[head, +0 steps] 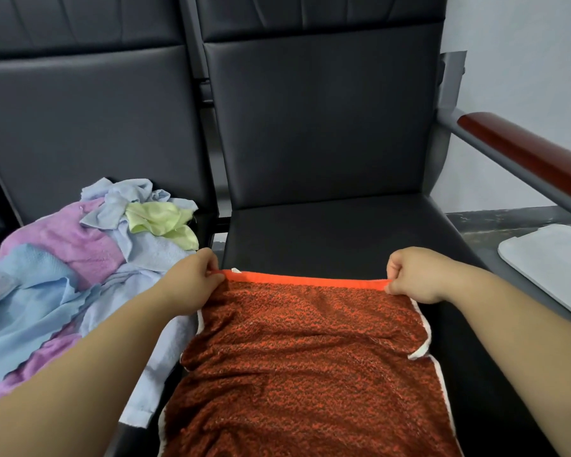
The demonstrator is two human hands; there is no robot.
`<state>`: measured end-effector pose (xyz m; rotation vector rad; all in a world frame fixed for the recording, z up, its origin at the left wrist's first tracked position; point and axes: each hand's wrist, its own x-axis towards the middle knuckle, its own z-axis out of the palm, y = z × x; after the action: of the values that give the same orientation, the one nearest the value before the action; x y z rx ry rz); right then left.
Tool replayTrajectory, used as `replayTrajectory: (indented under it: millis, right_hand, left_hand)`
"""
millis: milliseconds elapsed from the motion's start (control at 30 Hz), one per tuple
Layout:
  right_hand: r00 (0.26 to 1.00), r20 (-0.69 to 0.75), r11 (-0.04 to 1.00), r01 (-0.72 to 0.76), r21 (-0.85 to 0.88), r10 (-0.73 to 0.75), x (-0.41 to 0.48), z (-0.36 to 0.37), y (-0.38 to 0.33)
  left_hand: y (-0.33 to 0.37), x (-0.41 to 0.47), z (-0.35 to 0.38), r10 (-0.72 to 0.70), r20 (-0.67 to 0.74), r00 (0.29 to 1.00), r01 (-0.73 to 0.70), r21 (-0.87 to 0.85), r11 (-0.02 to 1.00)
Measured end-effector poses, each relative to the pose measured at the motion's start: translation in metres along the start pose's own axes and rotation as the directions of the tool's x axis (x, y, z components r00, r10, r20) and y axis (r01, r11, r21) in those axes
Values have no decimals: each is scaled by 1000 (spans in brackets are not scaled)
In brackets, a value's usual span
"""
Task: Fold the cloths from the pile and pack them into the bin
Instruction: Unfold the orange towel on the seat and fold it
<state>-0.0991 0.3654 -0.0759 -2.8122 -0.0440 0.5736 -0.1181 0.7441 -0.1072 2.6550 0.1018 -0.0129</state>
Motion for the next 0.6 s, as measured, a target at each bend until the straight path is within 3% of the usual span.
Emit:
replayTrajectory:
  millis: [133,233,300,367,400,433,467,533,600]
  right_hand:
    - [1000,12,1000,-1,2,1,-3,-2,-2]
    - [995,-30,995,-96,36,97,-6,-4,-5]
    - [980,-61,962,-172,210,188,-5,-2,-5]
    - [964,12,793,-226,565,266,-6,1,-7]
    - [954,82,661,-261,703,289,-7,0,-12]
    - [948,117,535,-266,802,296,-8,-1,-16]
    - [950,108,428,-232,874,294,-7,-2,-20]
    - [963,-39,305,-45,951,266,-7,-9,-30]
    - [918,-300,255,234,938,261,-8,-19,-39]
  left_hand:
    - [-1,-7,-18,18,-9,1000,-18,15,1000]
    - [0,-14,-27,-31,37,999,27,105,994]
    - [0,-18,-30,-109,11,994,107,142,984]
    - [4,-22,-30,-240,-55,969,238,-34,971]
    - [7,-23,-30,-334,-63,941,311,-232,922]
    - [13,-24,-30,-432,-18,902,375,-463,803]
    - [20,-25,-32,-493,63,868,403,-671,623]
    - [33,-24,-40,-471,130,872,307,-896,321]
    - [43,-21,-54,-396,39,918,127,-972,198]
